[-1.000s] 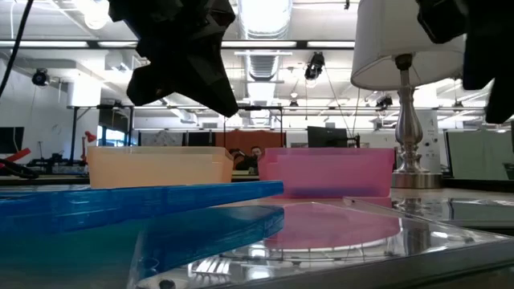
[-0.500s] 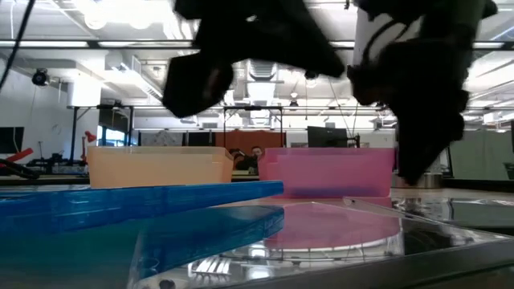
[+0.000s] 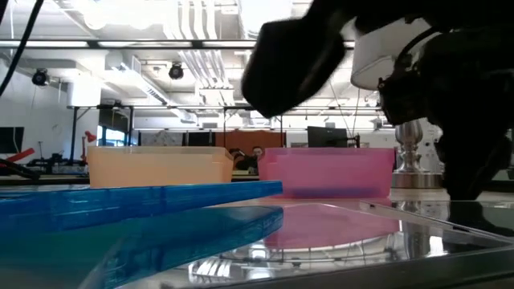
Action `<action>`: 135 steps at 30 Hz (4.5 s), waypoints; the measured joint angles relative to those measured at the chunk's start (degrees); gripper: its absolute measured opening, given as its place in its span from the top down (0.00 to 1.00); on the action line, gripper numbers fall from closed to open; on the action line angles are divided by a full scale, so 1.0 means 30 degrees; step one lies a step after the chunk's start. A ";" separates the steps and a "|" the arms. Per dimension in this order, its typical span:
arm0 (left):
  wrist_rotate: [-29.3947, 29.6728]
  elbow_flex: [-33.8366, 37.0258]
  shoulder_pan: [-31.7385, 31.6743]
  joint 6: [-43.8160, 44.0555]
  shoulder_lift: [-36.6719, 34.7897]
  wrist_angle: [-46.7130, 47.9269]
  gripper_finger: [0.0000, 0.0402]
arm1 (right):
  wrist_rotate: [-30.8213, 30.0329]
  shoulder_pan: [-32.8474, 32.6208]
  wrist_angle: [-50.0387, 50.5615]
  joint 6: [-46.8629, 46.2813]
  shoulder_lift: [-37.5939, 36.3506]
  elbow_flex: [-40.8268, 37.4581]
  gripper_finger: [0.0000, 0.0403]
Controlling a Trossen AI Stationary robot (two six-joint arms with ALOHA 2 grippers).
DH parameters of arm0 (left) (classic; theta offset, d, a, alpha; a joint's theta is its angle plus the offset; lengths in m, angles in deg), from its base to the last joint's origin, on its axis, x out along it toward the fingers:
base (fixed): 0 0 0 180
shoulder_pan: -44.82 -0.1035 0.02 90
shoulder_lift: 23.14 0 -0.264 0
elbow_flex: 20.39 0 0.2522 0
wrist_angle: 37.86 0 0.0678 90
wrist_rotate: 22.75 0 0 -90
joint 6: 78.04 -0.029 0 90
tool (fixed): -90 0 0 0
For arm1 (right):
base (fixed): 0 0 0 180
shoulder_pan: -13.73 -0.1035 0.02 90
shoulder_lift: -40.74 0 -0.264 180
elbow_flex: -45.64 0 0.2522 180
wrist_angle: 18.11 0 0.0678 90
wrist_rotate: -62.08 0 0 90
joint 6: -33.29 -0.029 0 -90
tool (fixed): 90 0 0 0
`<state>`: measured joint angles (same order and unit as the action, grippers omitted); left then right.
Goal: Pick & place jewel cases by type
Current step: Put the right black cd case into the orange bin
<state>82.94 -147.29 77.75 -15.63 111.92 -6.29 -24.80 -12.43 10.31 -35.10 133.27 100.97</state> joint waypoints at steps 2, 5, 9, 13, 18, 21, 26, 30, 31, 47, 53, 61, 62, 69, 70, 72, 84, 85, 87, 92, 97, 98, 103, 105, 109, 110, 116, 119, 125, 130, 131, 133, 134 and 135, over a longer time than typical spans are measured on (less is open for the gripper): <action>-0.0051 -0.1393 0.0326 -0.0065 0.1054 0.0072 1.00 | -0.0031 -0.0069 0.0022 -0.0344 -0.0128 -0.0115 0.52; 0.0175 -0.3801 0.0718 -0.0820 0.2698 0.1027 1.00 | -0.0189 -0.0083 0.0103 -0.0785 -0.0398 -0.0192 0.52; 0.1525 -0.6889 0.0757 -0.1370 0.4681 0.4313 1.00 | -0.0251 -0.0208 0.0250 -0.1165 -0.0474 -0.0160 0.52; 0.1525 -0.6542 0.0153 -0.0630 0.5211 0.3891 1.00 | -0.0353 -0.0703 0.0335 -0.1320 -0.0430 -0.0105 0.52; 0.1285 -0.5281 -0.0638 0.0814 0.4585 0.5538 1.00 | 0.0887 -0.1579 0.0551 -0.2129 -0.0461 -0.0158 0.52; 0.1316 -0.4610 -0.0832 0.0512 0.3942 0.6279 1.00 | 0.1653 -0.2356 0.0682 -0.2740 -0.0475 -0.0193 0.52; 0.2753 -0.4416 -0.1032 0.0353 0.3367 0.8590 1.00 | 0.2930 -0.3395 0.0565 -0.4168 -0.0568 -0.0227 0.52; 0.2296 -0.4416 -0.1225 0.0233 0.3324 0.9134 1.00 | 0.2980 -0.3856 0.0207 -0.5733 -0.0590 -0.0608 0.52; 0.2051 -0.4416 -0.1247 0.0233 0.3316 0.9080 1.00 | 0.2936 -0.3976 0.0079 -0.6388 -0.0598 -0.0809 0.52; 0.0872 -0.4701 -0.1395 -0.0681 0.3287 0.8737 1.00 | 0.0829 -0.5321 -0.4045 -1.2892 -0.0896 -0.3230 0.52; 0.0025 -0.4665 -0.1531 -0.1368 0.3244 0.8713 1.00 | -0.0594 -0.5428 -0.5517 -1.2677 -0.1454 -0.3475 0.52; -0.0073 -0.4458 -0.1383 -0.1360 0.3193 0.8634 1.00 | -0.2572 -0.5575 -0.5182 -1.2126 -0.3927 -0.3576 0.52; -0.0055 -0.4444 -0.1329 -0.1346 0.3193 0.8650 1.00 | -0.2801 -0.5655 -0.5030 -1.2209 -0.4239 -0.3551 0.52; 0.0566 -0.4438 -0.1029 -0.1179 0.3200 0.8887 1.00 | -0.4244 -0.6115 -0.5066 -1.2365 -0.6217 -0.3273 0.52; 0.0632 -0.4438 -0.1021 -0.1094 0.3200 0.8879 1.00 | -0.4342 -0.6115 -0.5078 -1.2251 -0.6334 -0.3133 0.52; 0.0672 -0.4432 -0.1021 -0.1064 0.3200 0.8845 1.00 | -0.4481 -0.6115 -0.5038 -1.1952 -0.6335 -0.2777 0.52; 0.0756 -0.4409 -0.1036 -0.0952 0.3214 0.8867 1.00 | -0.3257 -0.6159 -0.5309 -1.0466 -0.2910 0.0429 0.52; 0.0758 -0.4409 -0.1036 -0.0925 0.3214 0.8861 1.00 | -0.3502 -0.6157 -0.5485 -1.0108 -0.2690 0.0808 0.52; 0.0783 -0.4409 -0.1036 -0.0896 0.3219 0.8540 1.00 | -0.4749 -0.6083 -0.5506 -0.9163 -0.2304 0.1520 0.52; 0.0841 -0.4419 -0.1065 -0.0780 0.3287 0.8031 1.00 | -0.6402 -0.5553 -0.4504 -0.7690 -0.1621 0.2665 0.52; 0.1086 -0.4424 -0.0842 -0.0695 0.3244 0.8122 1.00 | -0.5943 -0.5005 -0.4401 -0.7080 -0.1163 0.3191 0.52; 0.1283 -0.4419 -0.0749 -0.0655 0.3223 0.8264 1.00 | -0.5835 -0.4942 -0.4397 -0.7163 -0.1072 0.3250 0.52; 0.2635 -0.4397 -0.0237 -0.0327 0.3095 0.9135 1.00 | -0.5141 -0.4987 -0.2620 -0.8327 -0.1007 0.3557 0.52; 0.3076 -0.4391 -0.0064 -0.0208 0.3083 0.9266 1.00 | -0.4908 -0.4986 -0.0976 -0.8765 -0.1116 0.3921 0.52; 0.3469 -0.4380 0.0207 0.0285 0.2994 0.9287 1.00 | -0.4537 -0.4986 0.2673 -0.9375 -0.1237 0.4991 0.53; 0.3669 -0.4380 0.0304 0.0390 0.2955 0.9269 1.00 | -0.4505 -0.4986 0.3193 -0.9364 -0.1253 0.5166 0.54; 0.5045 -0.4526 0.0645 0.0538 0.2777 0.9084 1.00 | -0.4137 -0.4859 0.2627 -0.9059 -0.1163 0.5338 0.72; 0.5279 -0.4518 0.0699 0.0670 0.2777 0.9201 1.00 | -0.4111 -0.4820 0.2323 -0.9077 -0.0950 0.5236 0.85; 0.8456 -0.4633 0.1853 0.2842 0.1278 1.3022 1.00 | -0.5729 -0.4848 0.2893 -0.9610 -0.1462 0.5250 0.93; 1.3655 -0.4570 0.4030 0.6486 -0.1793 1.7059 1.00 | -0.9258 -0.5011 0.3030 -1.1539 -0.2762 0.5206 0.93; 1.4120 -0.4400 0.4394 0.7495 -0.2380 1.7938 1.00 | -1.0301 -0.5050 0.2799 -1.1901 -0.3048 0.5203 0.93; 1.4982 -0.3811 0.4900 1.0755 -0.3499 2.0137 1.00 | -1.1843 -0.5069 0.1862 -1.1703 -0.3568 0.5192 0.93; 1.5627 -0.3266 0.5036 1.3041 -0.4069 2.1306 1.00 | -1.2156 -0.5059 0.1289 -1.1052 -0.3795 0.5192 0.93; 1.6225 -0.2482 0.5227 1.5215 -0.4713 2.2412 1.00 | -1.2517 -0.5059 0.0743 -1.0165 -0.3987 0.5192 0.93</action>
<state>131.62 -154.74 93.43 30.02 97.78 60.94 -62.35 -27.61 12.53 -65.59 121.31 116.55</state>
